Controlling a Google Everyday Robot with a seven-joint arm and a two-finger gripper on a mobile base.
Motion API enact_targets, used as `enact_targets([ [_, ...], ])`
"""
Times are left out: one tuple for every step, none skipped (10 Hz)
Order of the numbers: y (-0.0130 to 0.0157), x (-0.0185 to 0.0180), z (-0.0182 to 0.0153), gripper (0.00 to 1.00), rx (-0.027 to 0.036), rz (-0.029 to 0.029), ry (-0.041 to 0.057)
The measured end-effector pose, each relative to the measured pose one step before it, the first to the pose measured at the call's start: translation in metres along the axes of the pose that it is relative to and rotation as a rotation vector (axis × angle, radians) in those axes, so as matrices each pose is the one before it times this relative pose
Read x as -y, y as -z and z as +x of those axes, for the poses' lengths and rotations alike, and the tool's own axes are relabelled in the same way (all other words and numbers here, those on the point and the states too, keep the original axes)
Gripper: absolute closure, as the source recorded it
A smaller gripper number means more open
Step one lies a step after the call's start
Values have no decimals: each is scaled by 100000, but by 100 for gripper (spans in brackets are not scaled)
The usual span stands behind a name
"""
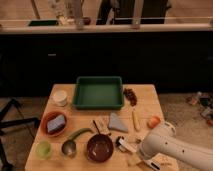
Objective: Place brush in purple bowl
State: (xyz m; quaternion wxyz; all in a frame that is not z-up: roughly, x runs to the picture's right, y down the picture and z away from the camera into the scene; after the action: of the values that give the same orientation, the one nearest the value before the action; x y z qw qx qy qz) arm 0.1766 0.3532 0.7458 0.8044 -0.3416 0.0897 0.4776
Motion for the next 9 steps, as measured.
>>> enact_targets([
  [77,2,46,51,91,-114,-134],
  [28,7,57,64,-275,5,-5],
  [-65,24,18,74,-63,79,157],
  [177,70,-145,84,104,43,-153],
  [20,-212,182,92,-269,-366,283],
  [-25,-129,224,99,-820,-107,384],
  [-60,-98,-146,100,150,151,1084],
  [-118,-115,-20,100,619,32,1369],
  [43,-45,-23,100,560,-105,1042],
])
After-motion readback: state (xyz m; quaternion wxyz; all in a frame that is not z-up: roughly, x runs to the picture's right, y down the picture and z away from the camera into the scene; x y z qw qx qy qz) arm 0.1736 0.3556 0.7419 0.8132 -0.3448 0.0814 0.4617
